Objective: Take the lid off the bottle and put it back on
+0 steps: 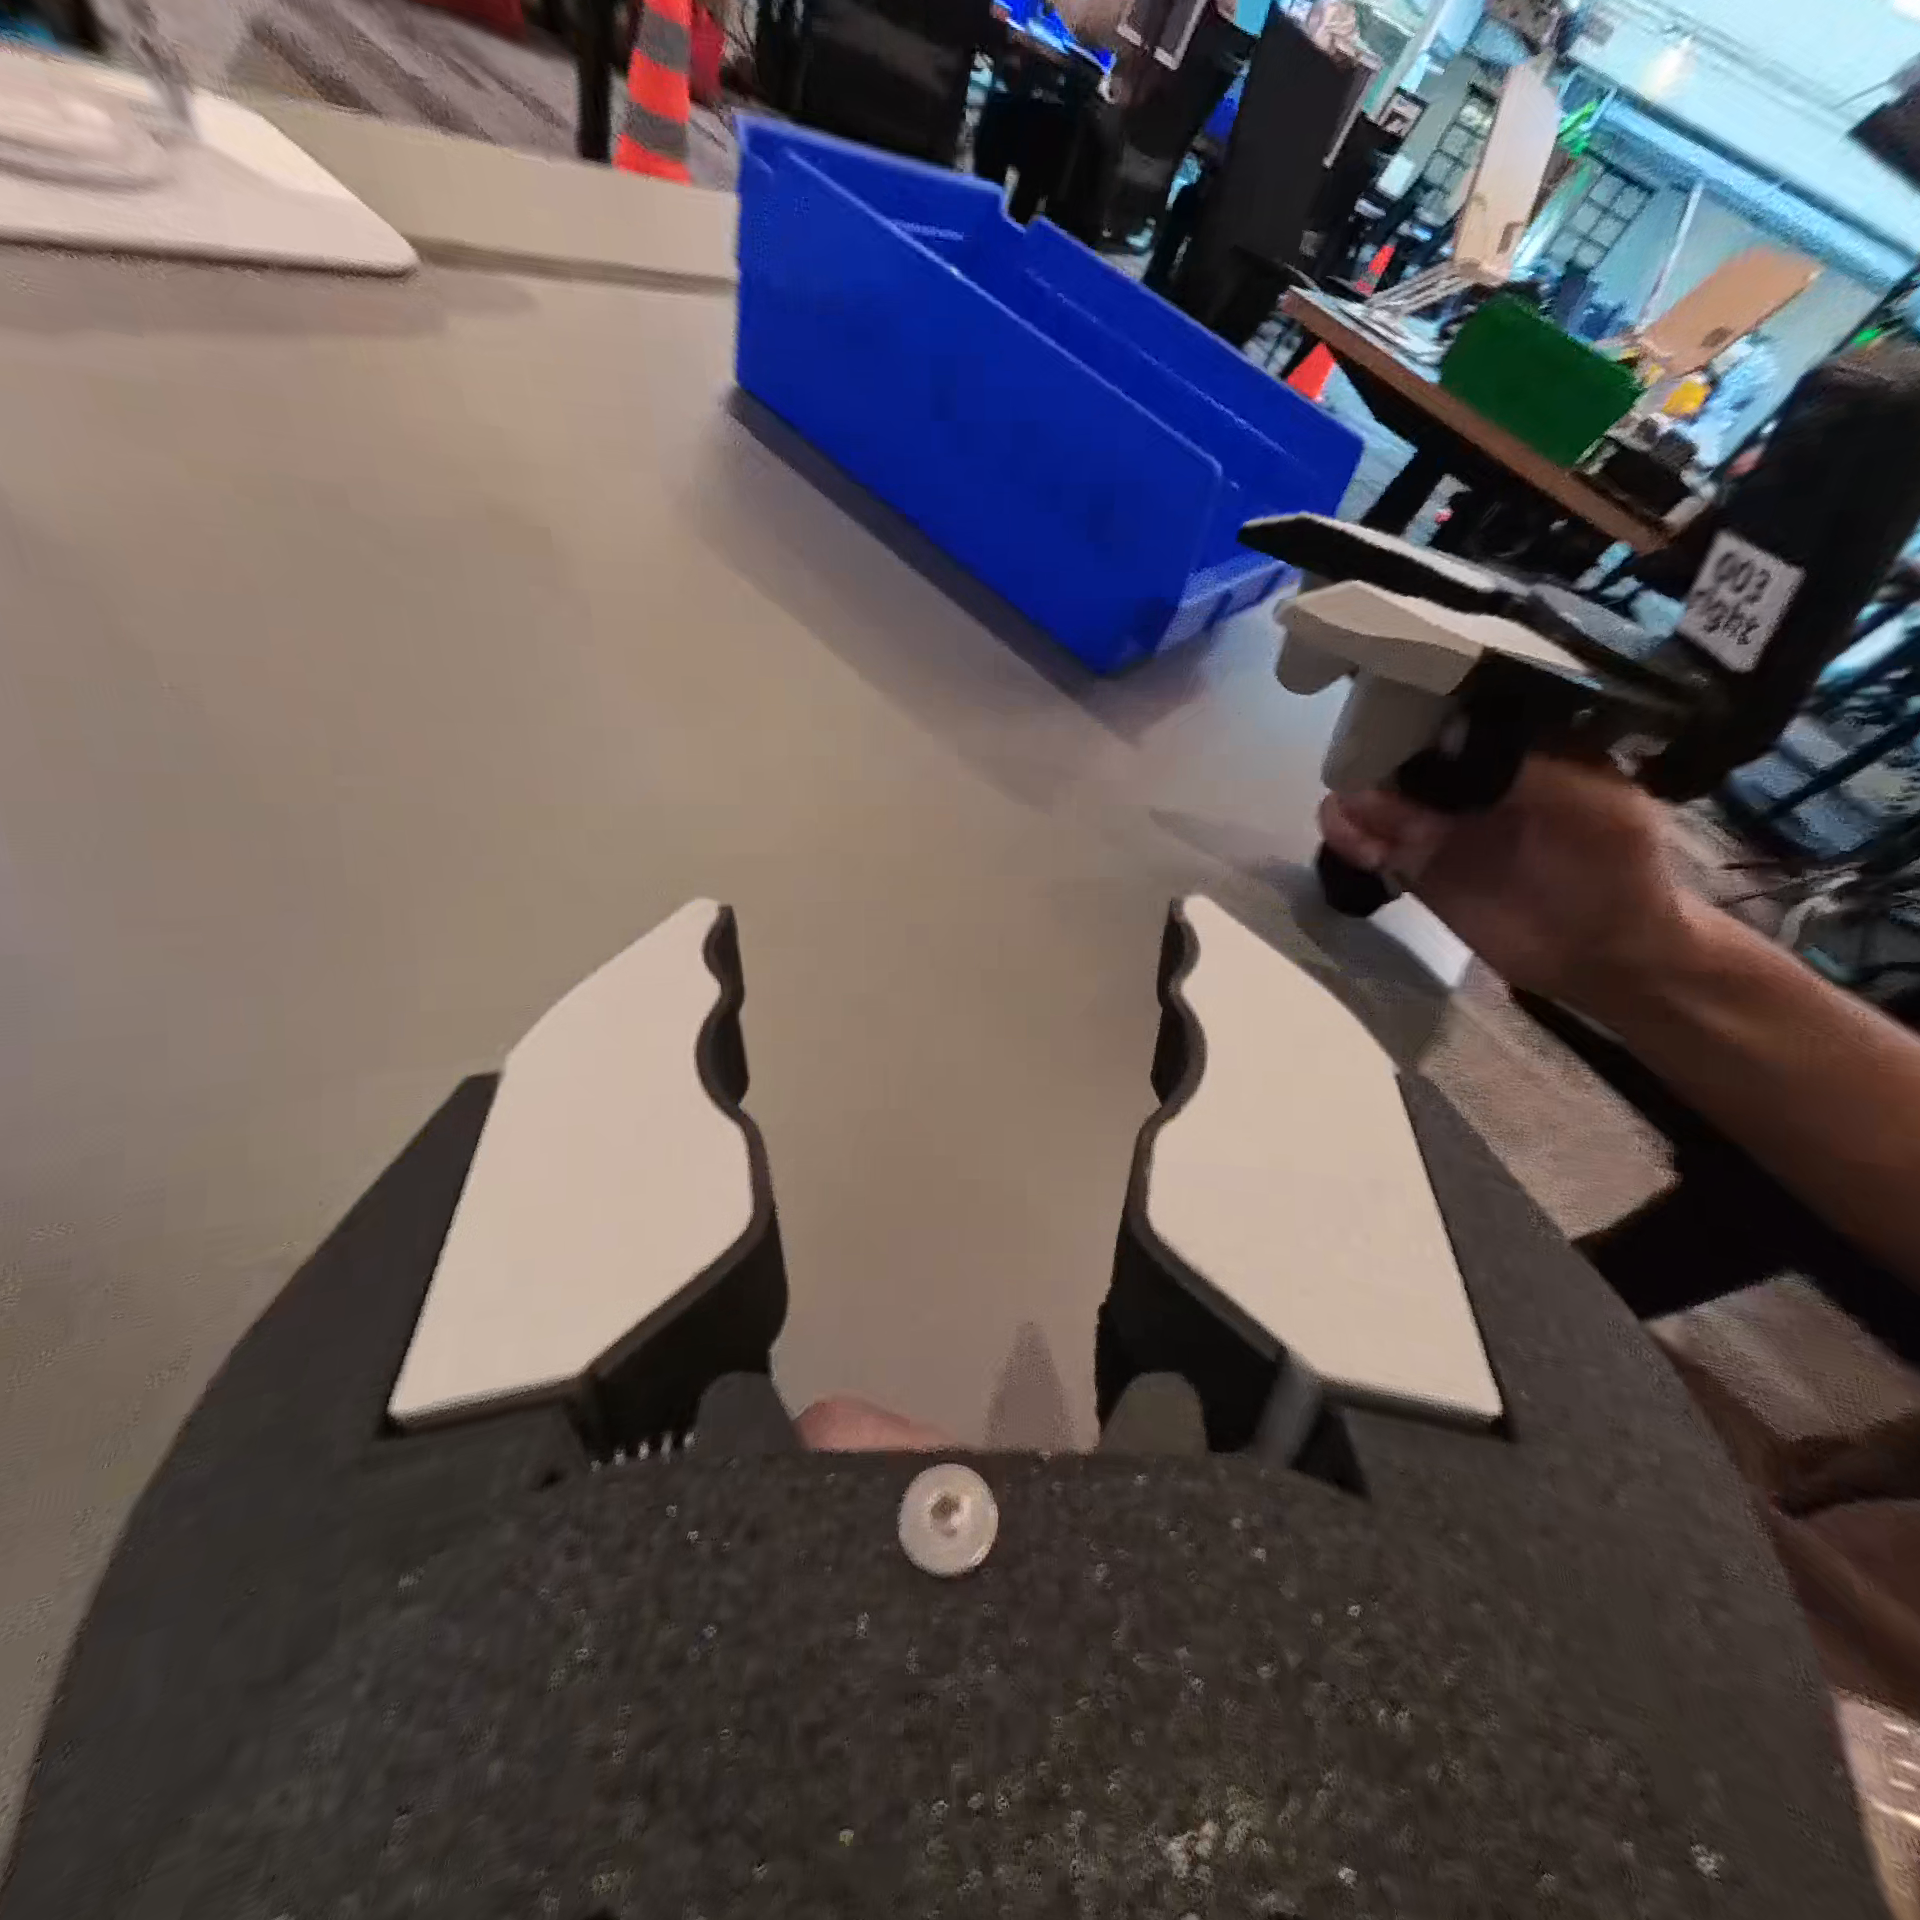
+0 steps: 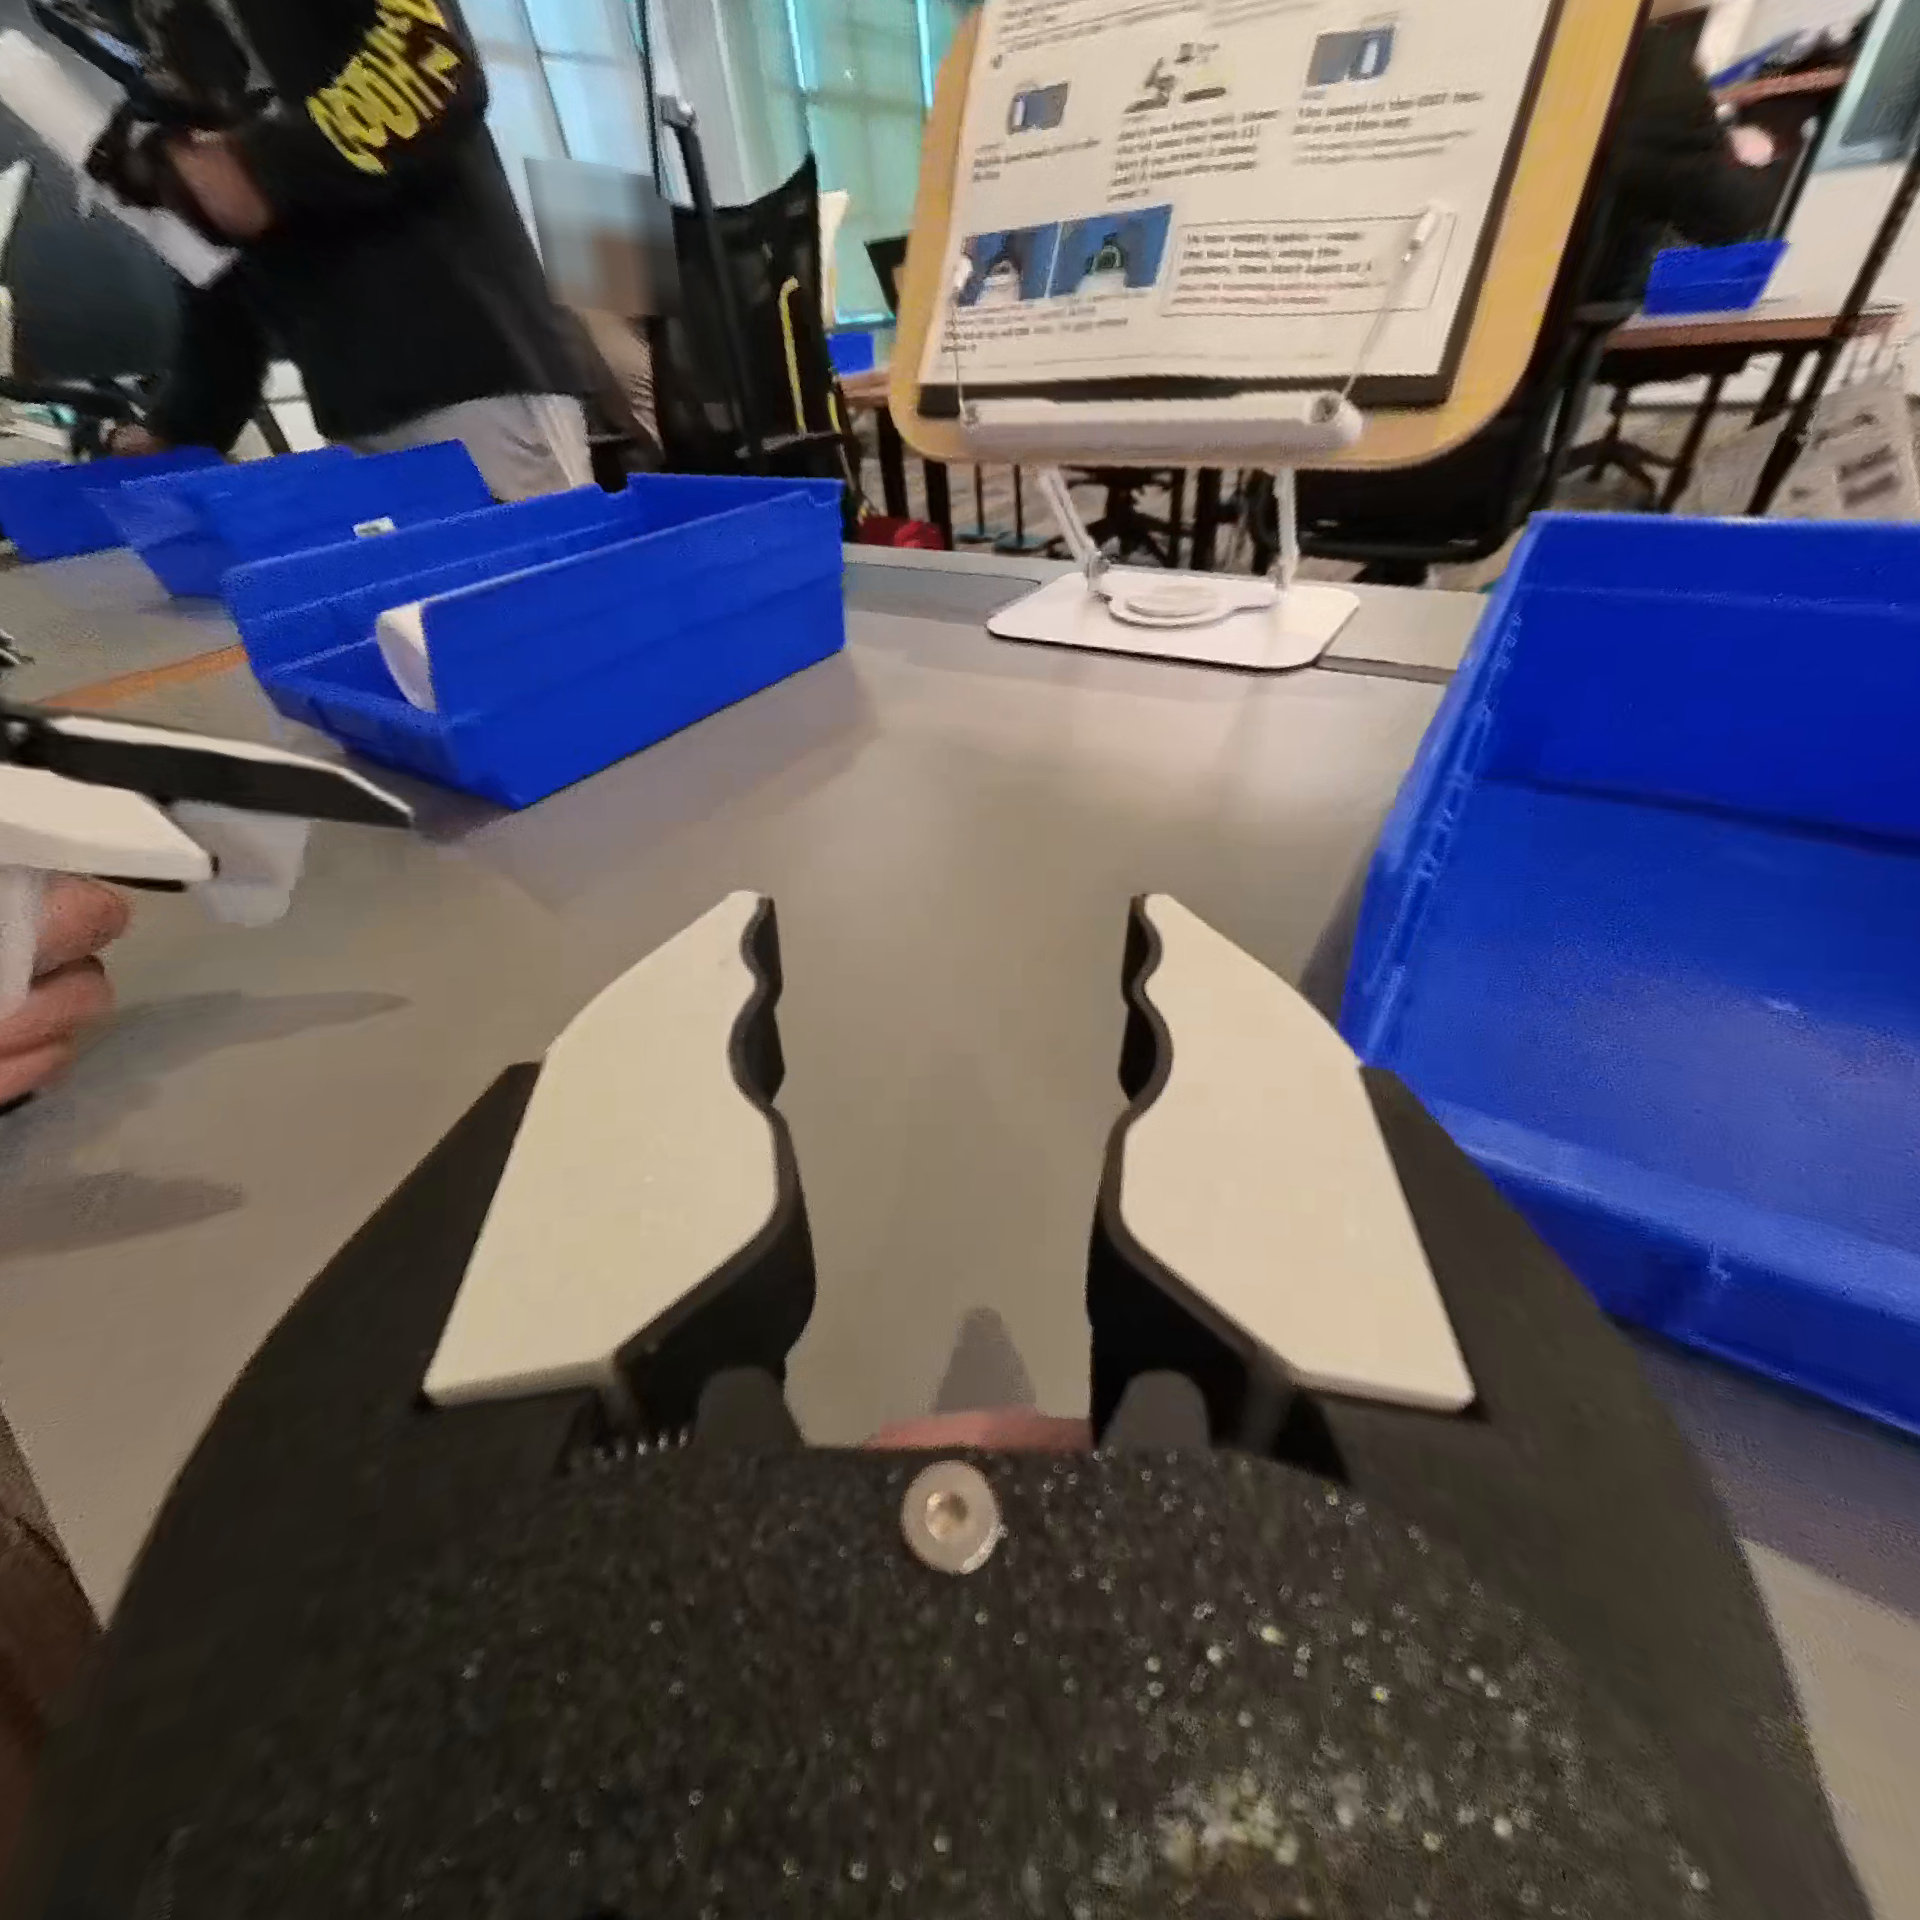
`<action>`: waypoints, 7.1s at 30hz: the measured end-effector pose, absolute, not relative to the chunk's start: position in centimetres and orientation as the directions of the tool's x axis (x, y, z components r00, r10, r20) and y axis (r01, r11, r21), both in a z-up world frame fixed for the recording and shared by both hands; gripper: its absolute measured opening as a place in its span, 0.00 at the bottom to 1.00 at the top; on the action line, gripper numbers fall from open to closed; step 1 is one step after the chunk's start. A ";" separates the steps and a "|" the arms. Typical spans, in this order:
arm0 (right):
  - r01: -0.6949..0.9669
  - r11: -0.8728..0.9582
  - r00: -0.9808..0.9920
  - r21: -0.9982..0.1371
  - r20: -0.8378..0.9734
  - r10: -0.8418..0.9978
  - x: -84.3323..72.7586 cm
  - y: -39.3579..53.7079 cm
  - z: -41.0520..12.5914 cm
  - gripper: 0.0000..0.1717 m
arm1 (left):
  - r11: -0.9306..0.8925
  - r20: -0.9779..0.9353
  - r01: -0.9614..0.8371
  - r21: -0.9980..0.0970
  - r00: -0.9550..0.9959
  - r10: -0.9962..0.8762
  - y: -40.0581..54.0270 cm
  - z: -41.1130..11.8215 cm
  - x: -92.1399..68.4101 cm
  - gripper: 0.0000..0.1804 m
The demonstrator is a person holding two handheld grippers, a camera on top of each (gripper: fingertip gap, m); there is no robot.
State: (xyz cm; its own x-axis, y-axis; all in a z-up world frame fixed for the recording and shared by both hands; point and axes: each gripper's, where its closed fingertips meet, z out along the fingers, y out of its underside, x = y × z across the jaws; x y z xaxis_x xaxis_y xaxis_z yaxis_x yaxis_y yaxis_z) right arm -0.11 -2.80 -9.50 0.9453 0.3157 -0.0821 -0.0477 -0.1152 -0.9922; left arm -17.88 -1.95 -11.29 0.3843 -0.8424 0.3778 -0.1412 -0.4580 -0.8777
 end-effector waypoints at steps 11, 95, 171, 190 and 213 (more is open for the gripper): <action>0.045 -0.117 0.938 -0.992 0.002 0.346 -1.4 -2.1 -10.0 0.35 | -0.453 0.359 -0.134 -0.882 0.433 -0.827 0.5 -12.2 -19.6 0.41; -0.017 -0.118 0.909 -0.993 -0.064 0.411 -2.0 -2.9 -9.8 0.34 | -0.121 0.015 -0.185 -0.975 0.488 -0.873 19.3 -2.2 -4.9 0.48; -0.151 -0.369 0.796 -0.917 -0.334 0.505 -3.7 -1.6 -11.9 0.31 | 0.006 -0.007 -0.010 -1.000 0.177 -0.984 16.8 -3.6 -5.0 0.44; 0.687 -0.365 0.592 -0.629 0.192 0.783 -2.9 11.3 3.2 0.43 | -0.006 0.009 0.016 -1.000 0.184 -0.983 16.7 -3.7 -4.7 0.44; 0.576 -0.801 0.812 -0.165 0.001 0.584 -6.3 16.6 -0.6 0.40 | -0.001 0.002 0.003 -1.000 0.196 -0.981 16.8 -3.8 -4.7 0.44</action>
State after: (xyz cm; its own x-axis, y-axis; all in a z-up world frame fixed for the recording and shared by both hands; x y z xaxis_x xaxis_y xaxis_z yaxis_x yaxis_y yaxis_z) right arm -6.28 16.62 -0.64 0.8120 0.5837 0.0011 0.5758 -0.8007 -0.1654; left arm -4.67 16.78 -3.82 0.1964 -0.9805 0.0016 0.0029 -0.0010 -1.0000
